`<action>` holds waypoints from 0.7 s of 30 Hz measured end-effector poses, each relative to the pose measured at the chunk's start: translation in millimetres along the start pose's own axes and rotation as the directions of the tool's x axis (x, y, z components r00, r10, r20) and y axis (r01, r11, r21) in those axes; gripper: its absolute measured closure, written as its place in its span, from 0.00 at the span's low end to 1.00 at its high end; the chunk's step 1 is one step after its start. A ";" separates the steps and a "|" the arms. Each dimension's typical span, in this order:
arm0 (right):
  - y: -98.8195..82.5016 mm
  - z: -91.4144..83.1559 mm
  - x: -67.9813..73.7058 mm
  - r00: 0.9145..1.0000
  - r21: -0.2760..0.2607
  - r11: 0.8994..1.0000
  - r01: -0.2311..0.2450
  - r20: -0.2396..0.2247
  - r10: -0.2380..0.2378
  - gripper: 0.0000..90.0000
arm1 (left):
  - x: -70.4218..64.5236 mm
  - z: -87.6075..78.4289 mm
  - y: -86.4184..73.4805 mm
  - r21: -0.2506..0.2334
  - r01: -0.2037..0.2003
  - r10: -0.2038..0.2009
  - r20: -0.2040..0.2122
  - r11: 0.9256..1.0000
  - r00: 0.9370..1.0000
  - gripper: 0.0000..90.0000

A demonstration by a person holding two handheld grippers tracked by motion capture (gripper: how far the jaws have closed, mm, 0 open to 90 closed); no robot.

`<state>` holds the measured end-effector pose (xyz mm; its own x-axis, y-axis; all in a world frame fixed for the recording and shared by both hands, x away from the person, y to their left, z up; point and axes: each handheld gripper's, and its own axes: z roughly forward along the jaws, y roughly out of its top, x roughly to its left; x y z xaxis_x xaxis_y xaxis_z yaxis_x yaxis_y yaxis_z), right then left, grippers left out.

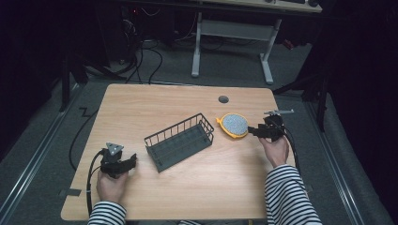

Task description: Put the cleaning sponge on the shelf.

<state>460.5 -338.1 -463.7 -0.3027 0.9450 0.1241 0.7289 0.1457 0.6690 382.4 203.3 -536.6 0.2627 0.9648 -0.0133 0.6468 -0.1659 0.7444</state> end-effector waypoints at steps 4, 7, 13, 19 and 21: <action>12.5 7.3 0.1 1.000 0.026 1.000 -0.002 0.010 0.002 0.48 | 0.0 -0.1 0.0 0.001 -0.001 0.001 0.000 1.000 1.000 0.37; 23.1 13.0 0.1 1.000 0.048 0.999 -0.004 0.011 0.003 0.48 | 0.0 0.0 0.0 0.000 0.000 0.000 0.000 1.000 1.000 0.37; 37.8 34.7 2.2 1.000 0.112 0.994 -0.010 0.008 0.009 0.47 | -0.7 0.0 0.0 0.000 0.003 -0.003 -0.005 1.000 1.000 0.37; 42.1 51.2 1.2 0.997 0.140 0.987 -0.076 0.012 0.075 0.47 | -0.7 0.0 0.0 0.000 0.003 -0.003 -0.005 1.000 1.000 0.37; 43.2 55.2 0.1 0.996 0.156 0.984 -0.089 0.017 0.087 0.47 | -0.7 0.0 0.0 0.000 0.003 -0.003 -0.005 1.000 1.000 0.37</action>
<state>525.8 -315.5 -475.3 -0.2273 0.9589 0.1696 0.8396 0.1048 0.5331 382.2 202.6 -536.6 0.2571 0.9663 -0.0123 0.6478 -0.1629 0.7442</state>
